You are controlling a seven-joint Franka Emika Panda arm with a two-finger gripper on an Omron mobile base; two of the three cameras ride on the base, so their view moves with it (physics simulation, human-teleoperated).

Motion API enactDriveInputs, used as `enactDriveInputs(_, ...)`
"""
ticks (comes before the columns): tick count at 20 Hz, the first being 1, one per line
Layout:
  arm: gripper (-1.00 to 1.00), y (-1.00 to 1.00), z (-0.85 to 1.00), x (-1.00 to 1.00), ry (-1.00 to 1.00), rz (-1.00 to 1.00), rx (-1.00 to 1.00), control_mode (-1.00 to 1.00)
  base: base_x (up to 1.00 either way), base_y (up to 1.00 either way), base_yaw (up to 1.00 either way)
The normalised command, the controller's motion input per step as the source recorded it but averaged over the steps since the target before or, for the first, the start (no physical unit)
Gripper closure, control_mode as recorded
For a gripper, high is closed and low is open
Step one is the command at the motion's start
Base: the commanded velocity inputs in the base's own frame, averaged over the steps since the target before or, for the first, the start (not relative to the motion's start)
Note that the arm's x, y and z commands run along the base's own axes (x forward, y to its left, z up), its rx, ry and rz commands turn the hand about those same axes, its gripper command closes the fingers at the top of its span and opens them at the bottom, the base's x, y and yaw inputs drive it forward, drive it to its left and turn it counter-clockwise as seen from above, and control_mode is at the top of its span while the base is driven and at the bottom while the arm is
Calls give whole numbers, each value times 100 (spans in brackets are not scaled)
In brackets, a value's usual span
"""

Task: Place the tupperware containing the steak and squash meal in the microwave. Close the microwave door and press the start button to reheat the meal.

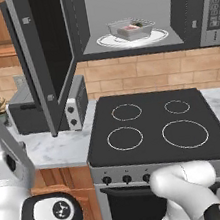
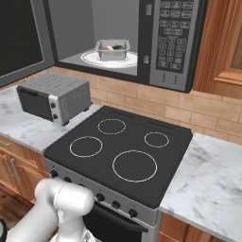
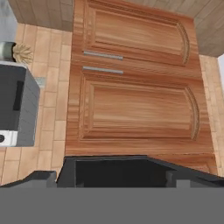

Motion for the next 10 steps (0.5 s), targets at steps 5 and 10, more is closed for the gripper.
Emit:
enactDriveInputs(5, -100, 5, -1, 64, 2, -2, 0, -100, 0, 0, 0)
enactDriveInputs(10, -100, 0, 0, 63, 1, -7, 0, -100, 0, 0, 0)
